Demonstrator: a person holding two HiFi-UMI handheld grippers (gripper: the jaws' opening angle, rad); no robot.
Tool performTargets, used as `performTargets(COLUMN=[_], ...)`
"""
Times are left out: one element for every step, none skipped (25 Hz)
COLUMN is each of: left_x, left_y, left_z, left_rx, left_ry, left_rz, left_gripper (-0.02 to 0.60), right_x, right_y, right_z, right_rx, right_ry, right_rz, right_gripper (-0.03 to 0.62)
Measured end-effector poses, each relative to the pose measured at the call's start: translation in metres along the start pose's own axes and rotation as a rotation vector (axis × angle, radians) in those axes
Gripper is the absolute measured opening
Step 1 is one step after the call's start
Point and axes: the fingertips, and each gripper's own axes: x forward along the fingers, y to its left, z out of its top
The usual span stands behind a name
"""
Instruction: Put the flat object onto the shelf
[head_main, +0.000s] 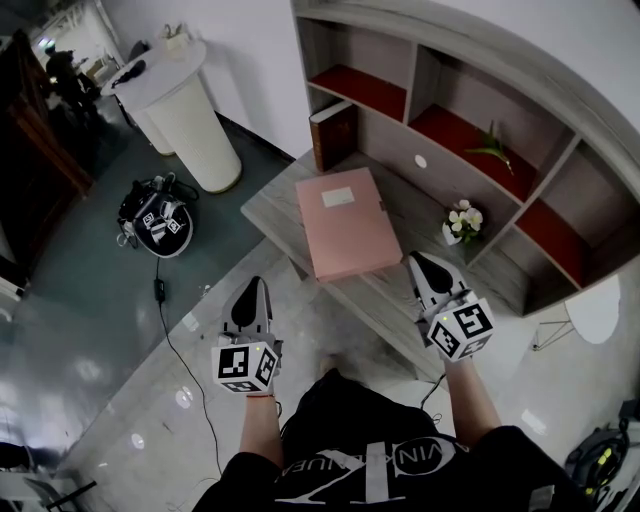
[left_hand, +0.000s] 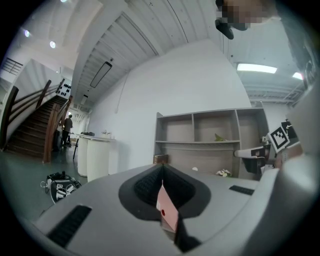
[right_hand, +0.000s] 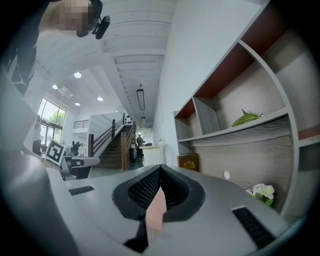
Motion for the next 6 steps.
performTargets(left_x=[0.0000,0.0000,-0.0001,-0.0005,-0.0010,-0.0015], left_y=[-0.0015,-0.0029,-0.0041,-0.0051,-0.0060,-0.0069], left_z=[0.0004,0.0008,0.0012,0.0013,0.0012,0.0010], left_rx=[0.002,0.003,0.003,0.002,0.002,0.001], left_ry=[-0.001,-0.001,-0.002,-0.003,-0.003,-0.003], left_rz=[-0.001,-0.001,0.000,0.001,0.002,0.004], left_gripper=[0.008,0.008,0.008,0.008,0.008,0.008], right_x=[-0.0007,-0.0012,-0.0016,-0.0020,-0.0025,-0.0030], right_y=[-0.0006,-0.0012,-0.0016,-0.0020,-0.0022,-0.0023], right_z=[0.0006,0.0015,0.0025,0.0034,0.0039,0.0042], right_rx=[-0.001,-0.001,-0.002,-0.002,-0.003,-0.003], right_ry=[-0.002,-0.005,-0.008,-0.010,-0.011,-0.012], right_rz=[0.002,0.004,0.007,0.009,0.012,0.015], right_gripper=[0.009,0.009,0.009,0.009,0.009,0.009])
